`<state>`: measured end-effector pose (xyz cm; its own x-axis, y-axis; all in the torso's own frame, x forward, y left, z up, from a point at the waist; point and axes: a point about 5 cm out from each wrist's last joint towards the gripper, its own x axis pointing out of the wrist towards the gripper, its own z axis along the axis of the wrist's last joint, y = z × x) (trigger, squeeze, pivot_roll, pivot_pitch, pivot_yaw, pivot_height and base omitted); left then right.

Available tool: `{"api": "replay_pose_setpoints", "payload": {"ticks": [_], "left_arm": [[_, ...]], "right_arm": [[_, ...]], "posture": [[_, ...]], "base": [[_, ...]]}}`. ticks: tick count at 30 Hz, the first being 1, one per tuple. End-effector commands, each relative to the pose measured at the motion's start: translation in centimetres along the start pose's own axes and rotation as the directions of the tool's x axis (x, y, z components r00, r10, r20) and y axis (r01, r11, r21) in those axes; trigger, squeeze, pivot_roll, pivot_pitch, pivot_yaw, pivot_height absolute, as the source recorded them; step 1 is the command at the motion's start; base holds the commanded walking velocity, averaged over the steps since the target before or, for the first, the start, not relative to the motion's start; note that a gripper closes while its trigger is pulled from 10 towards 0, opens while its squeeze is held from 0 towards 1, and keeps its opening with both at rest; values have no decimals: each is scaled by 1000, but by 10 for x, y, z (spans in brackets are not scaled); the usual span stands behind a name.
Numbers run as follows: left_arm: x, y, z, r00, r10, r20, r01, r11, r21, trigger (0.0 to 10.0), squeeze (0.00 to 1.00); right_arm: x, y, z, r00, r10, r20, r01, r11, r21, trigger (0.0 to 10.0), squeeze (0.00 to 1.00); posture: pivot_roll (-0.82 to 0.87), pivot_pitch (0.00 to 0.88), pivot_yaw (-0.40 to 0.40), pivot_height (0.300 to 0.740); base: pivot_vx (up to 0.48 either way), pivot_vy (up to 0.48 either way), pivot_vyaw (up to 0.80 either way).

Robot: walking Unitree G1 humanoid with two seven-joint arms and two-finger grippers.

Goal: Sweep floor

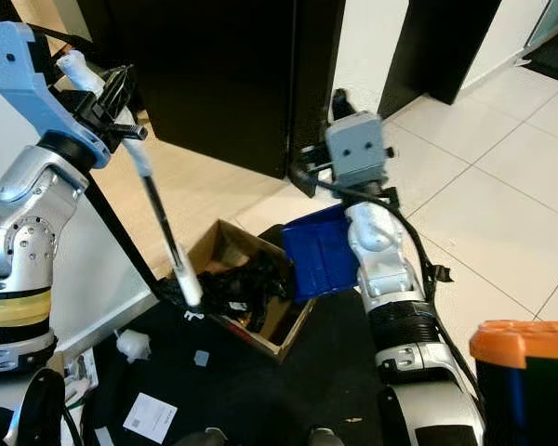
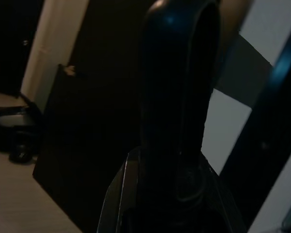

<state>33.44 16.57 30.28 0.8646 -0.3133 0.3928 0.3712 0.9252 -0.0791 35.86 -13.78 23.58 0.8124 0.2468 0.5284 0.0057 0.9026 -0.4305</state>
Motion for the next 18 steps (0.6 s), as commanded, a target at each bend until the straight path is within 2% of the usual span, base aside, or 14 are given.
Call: {"api": "replay_pose_setpoints", "payload": {"ticks": [1,5,6,7,8,10,13,15,16,17,18], "left_arm": [[2,-3,13,997,-5,73,5,1000,6,10000,0],[2,-1,15,996,5,86,-5,1000,5,10000,0],[2,0,17,995,16,100,-15,1000,-6,10000,0],[5,1,19,992,36,123,-35,999,-12,10000,0],[5,1,19,992,36,123,-35,999,-12,10000,0],[7,0,20,989,42,138,-39,999,-28,10000,0],[9,-1,21,987,44,152,-38,998,-39,10000,0],[12,-3,25,984,45,174,-36,998,-51,10000,0],[12,-3,25,984,45,174,-36,998,-51,10000,0],[14,-2,27,983,43,177,-35,998,-43,10000,0],[14,-2,27,983,43,177,-35,998,-43,10000,0]], "right_arm": [[10,-9,20,992,-28,121,36,998,-59,10000,0],[12,-15,26,987,-55,149,66,995,-72,10000,0],[13,-22,34,981,-78,178,95,992,-84,10000,0],[16,-38,50,961,-143,237,166,983,-82,10000,0],[16,-38,50,961,-143,237,166,983,-82,10000,0],[18,-51,61,944,-185,272,209,976,-60,10000,0],[18,-55,64,939,-199,281,219,975,-44,10000,0],[18,-60,68,934,-224,277,226,974,25,10000,0],[18,-60,68,934,-224,277,226,974,25,10000,0],[18,-60,66,938,-239,250,216,969,116,10000,0],[18,-60,66,938,-239,250,216,969,116,10000,0]], "posture": [[141,70,54,740],[142,71,53,740],[142,71,53,740],[140,71,52,740],[140,71,52,740],[126,71,60,740],[126,71,60,740],[122,72,63,740],[122,72,63,740],[118,71,66,740],[118,71,66,740]], "base": [[0,0,0],[0,0,0],[0,0,0],[0,0,0],[0,0,0],[0,0,0],[0,0,0],[0,0,0],[0,0,0],[0,0,0],[0,0,0]]}}
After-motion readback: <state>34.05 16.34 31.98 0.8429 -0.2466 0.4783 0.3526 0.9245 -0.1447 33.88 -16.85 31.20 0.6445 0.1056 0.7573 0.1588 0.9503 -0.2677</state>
